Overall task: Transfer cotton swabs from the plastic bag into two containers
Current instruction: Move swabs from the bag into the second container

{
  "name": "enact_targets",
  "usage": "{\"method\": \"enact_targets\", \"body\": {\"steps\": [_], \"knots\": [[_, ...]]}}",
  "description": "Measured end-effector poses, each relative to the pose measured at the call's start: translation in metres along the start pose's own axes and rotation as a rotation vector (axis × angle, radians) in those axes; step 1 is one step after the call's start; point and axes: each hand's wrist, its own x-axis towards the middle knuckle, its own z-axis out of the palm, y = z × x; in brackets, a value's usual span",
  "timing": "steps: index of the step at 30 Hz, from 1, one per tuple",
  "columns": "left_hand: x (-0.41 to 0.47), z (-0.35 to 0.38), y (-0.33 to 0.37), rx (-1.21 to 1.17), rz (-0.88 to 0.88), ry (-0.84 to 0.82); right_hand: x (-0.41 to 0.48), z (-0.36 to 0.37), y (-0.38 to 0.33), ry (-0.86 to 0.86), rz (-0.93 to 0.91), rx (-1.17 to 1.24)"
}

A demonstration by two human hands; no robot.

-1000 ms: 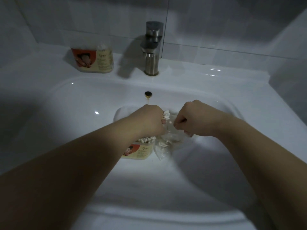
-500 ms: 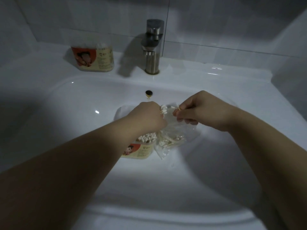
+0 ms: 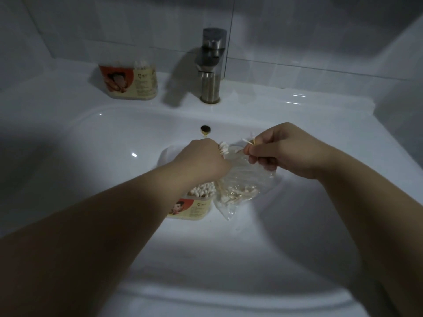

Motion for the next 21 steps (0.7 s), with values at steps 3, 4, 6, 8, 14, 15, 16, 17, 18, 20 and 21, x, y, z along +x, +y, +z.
{"method": "enact_targets", "body": {"steps": [3,4,6,8,14,15,16,17,18,20,21], "knots": [[0.001,-0.002,0.002,0.053,-0.055,0.046,-0.003,-0.002,-0.001,-0.021,-0.099,-0.141],[0.002,-0.003,0.002,0.067,-0.074,0.056,-0.004,-0.003,-0.002,-0.035,-0.112,-0.136],[0.003,-0.003,0.001,0.079,-0.086,0.060,-0.004,-0.005,-0.002,-0.043,-0.111,-0.059],[0.003,-0.002,-0.001,0.074,-0.074,0.053,-0.003,-0.007,-0.001,-0.038,-0.100,0.021],[0.006,0.000,0.000,-0.096,-0.086,0.006,0.001,-0.009,0.001,-0.023,-0.140,0.187],[0.007,0.000,0.002,-0.203,-0.106,-0.007,0.001,-0.009,0.001,-0.012,-0.151,0.208],[0.007,0.000,0.004,-0.330,-0.127,-0.017,0.001,-0.009,0.001,0.006,-0.160,0.229],[0.007,-0.001,0.005,-0.477,-0.142,-0.044,0.002,-0.009,0.001,0.028,-0.165,0.251],[0.006,-0.001,0.007,-0.641,-0.139,-0.096,0.002,-0.009,0.000,0.054,-0.171,0.274],[0.001,-0.004,0.012,-0.971,-0.076,-0.223,0.002,-0.010,0.000,0.090,-0.194,0.330],[-0.001,-0.005,0.015,-1.087,-0.052,-0.258,0.002,-0.011,0.000,0.095,-0.214,0.359]]}}
